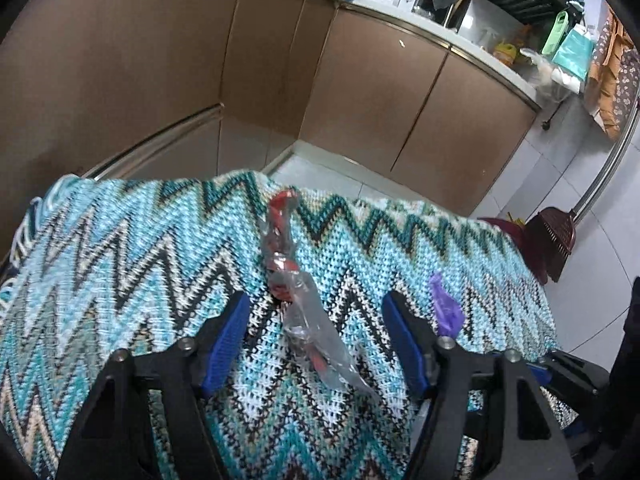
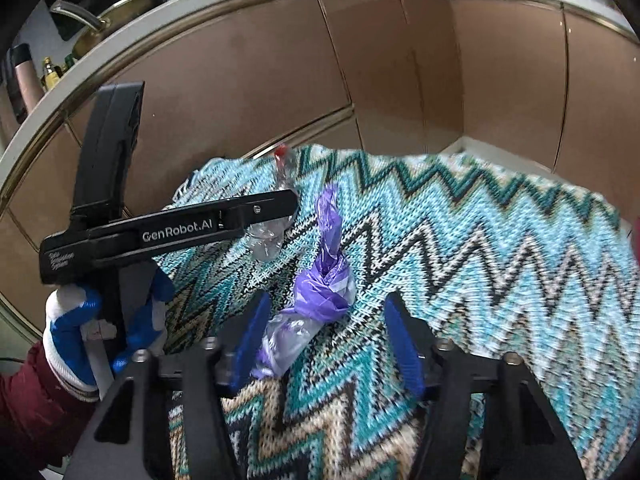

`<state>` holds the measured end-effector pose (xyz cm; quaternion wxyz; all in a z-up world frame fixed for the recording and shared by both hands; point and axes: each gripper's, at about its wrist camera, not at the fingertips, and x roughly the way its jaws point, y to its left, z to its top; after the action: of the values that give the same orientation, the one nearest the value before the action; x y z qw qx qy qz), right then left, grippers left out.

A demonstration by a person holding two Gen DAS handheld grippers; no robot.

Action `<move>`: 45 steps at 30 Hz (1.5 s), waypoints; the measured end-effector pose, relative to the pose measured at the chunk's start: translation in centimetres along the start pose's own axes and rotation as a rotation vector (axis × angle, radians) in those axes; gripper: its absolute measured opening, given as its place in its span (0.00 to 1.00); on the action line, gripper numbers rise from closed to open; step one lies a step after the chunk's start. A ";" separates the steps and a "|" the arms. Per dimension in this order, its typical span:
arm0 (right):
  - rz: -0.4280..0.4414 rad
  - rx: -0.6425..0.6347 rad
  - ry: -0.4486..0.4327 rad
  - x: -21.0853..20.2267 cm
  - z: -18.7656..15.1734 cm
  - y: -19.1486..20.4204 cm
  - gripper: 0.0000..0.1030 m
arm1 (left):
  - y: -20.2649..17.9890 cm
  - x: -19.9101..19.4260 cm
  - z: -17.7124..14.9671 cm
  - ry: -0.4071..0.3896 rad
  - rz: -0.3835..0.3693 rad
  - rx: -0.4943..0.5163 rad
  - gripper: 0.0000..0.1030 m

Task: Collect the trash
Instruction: 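Grasp the red-wrapped clear bottle with the left gripper while the right grasps the last purple bag, then carry the bottle and purple bag over the white bin and open both grippers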

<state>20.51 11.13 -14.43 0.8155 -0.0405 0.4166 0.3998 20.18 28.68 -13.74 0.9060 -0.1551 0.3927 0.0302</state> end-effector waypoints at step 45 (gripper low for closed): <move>-0.176 0.029 -0.297 -28.9 -10.5 3.0 0.23 | -15.0 -24.9 -12.4 -0.241 -0.021 0.272 0.09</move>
<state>2.03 -8.93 0.16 0.9004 -0.0054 0.2919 0.3225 -3.06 12.37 0.12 0.9593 -0.0303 0.2803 -0.0143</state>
